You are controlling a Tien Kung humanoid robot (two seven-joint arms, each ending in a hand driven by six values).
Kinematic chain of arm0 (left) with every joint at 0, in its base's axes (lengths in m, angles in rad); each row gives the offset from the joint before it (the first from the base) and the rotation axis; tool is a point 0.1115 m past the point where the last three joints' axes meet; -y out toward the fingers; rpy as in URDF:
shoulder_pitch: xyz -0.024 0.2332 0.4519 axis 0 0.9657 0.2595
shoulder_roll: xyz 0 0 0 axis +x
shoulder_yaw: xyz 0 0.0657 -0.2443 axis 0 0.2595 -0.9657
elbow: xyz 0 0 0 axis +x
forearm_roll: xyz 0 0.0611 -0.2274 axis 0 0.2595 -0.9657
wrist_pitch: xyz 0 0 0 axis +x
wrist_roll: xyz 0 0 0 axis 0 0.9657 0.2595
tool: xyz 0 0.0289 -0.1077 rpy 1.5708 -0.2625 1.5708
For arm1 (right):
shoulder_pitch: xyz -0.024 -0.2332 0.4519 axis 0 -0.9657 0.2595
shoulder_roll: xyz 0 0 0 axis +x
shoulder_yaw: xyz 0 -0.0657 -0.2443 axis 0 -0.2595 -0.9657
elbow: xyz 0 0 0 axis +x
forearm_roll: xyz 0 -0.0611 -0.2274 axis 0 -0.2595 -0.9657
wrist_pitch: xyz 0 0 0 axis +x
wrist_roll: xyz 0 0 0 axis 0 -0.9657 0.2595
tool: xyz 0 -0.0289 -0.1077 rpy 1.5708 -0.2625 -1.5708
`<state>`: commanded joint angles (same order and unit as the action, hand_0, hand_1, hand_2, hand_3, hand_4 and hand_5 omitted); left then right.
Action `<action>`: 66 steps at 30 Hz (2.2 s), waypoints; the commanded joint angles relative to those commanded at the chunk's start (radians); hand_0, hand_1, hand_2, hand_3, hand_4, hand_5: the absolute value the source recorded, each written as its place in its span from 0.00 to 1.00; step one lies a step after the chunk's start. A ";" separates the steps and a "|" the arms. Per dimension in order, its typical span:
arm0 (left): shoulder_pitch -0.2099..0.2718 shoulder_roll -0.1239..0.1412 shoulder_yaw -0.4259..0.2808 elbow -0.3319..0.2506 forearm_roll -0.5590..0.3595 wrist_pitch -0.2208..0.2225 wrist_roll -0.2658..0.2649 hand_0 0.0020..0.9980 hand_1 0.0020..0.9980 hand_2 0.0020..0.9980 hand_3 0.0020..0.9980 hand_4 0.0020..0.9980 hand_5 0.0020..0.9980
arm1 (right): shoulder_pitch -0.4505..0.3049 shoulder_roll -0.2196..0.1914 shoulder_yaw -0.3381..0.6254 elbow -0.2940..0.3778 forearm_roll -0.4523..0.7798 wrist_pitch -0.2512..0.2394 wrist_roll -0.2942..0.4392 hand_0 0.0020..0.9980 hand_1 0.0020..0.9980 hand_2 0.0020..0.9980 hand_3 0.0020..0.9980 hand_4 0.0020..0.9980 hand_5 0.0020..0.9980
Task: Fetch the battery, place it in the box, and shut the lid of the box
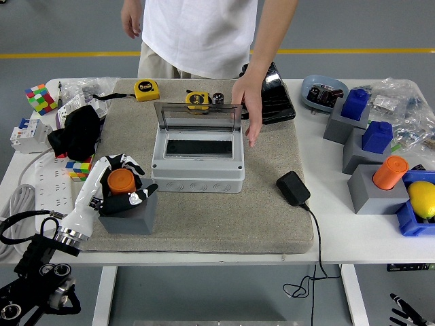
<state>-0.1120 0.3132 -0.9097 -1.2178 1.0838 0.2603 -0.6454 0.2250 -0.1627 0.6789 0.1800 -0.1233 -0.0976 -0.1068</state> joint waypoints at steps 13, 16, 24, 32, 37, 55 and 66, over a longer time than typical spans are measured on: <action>-0.020 -0.005 0.010 -0.023 -0.013 0.015 0.000 0.09 0.13 0.20 0.21 0.74 0.00 | 0.000 0.001 -0.001 0.000 -0.001 -0.002 0.002 0.62 0.69 0.67 0.55 0.92 0.49; -0.034 0.008 0.020 -0.046 -0.010 0.012 0.000 0.09 0.13 0.20 0.21 0.74 0.00 | 0.000 0.002 0.001 0.000 -0.001 -0.003 0.002 0.62 0.69 0.67 0.55 0.92 0.49; -0.122 0.056 0.027 -0.142 0.111 -0.002 0.016 0.10 0.12 0.20 0.21 0.73 0.00 | -0.001 0.003 0.007 0.000 -0.004 -0.007 0.002 0.63 0.69 0.67 0.55 0.91 0.49; -0.305 0.065 0.128 -0.121 0.311 -0.023 0.190 0.10 0.12 0.20 0.21 0.74 0.00 | 0.001 0.008 -0.014 0.000 0.016 -0.013 0.008 0.62 0.69 0.67 0.55 0.91 0.48; -0.413 0.061 0.200 -0.080 0.435 -0.036 0.310 0.09 0.12 0.20 0.22 0.73 0.00 | -0.002 0.009 -0.012 0.000 0.013 -0.015 0.004 0.62 0.69 0.67 0.55 0.91 0.48; -0.655 -0.046 0.387 0.142 0.563 -0.121 0.587 0.11 0.13 0.21 0.24 0.74 0.00 | -0.005 0.014 -0.038 0.000 0.034 -0.023 0.004 0.62 0.69 0.67 0.55 0.91 0.48; -0.707 -0.105 0.405 0.216 0.546 -0.105 0.610 0.12 0.15 0.22 0.29 0.86 0.00 | -0.007 0.014 -0.051 0.000 0.047 -0.024 0.004 0.62 0.69 0.67 0.55 0.91 0.48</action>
<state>-0.8194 0.2077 -0.5052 -1.0014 1.6299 0.1556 -0.0351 0.2184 -0.1491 0.6280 0.1800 -0.0766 -0.1211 -0.1024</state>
